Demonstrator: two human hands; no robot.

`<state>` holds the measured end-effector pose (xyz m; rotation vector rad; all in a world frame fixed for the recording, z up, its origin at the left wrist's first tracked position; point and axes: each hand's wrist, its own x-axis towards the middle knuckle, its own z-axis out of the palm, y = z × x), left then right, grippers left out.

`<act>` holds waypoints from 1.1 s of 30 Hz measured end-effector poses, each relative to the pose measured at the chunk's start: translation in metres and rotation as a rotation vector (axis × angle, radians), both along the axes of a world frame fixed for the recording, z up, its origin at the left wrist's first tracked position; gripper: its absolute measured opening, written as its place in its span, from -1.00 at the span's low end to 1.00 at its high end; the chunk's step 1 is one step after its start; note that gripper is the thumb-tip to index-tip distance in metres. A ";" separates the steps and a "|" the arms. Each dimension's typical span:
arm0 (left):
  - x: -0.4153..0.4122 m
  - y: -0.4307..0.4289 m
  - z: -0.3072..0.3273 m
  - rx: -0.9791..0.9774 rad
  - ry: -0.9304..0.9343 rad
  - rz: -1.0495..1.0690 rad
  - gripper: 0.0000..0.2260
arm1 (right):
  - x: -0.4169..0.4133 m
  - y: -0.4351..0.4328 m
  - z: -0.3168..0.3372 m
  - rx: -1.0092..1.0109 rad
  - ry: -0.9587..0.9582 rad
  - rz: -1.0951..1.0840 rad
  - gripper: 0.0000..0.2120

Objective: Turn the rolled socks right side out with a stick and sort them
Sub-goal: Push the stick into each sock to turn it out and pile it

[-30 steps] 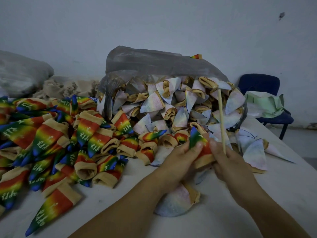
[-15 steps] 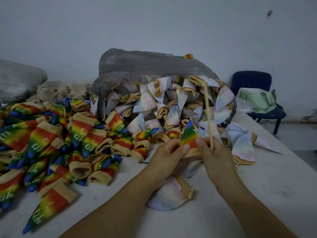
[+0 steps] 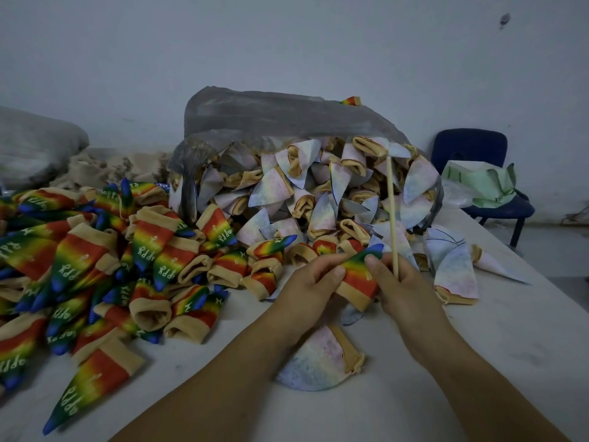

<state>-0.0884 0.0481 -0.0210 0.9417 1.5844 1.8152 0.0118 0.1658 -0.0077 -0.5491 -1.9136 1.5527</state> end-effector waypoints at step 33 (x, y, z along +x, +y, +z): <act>-0.005 -0.003 0.004 0.123 -0.271 0.012 -0.67 | 0.002 -0.010 -0.002 0.248 -0.064 0.172 -0.82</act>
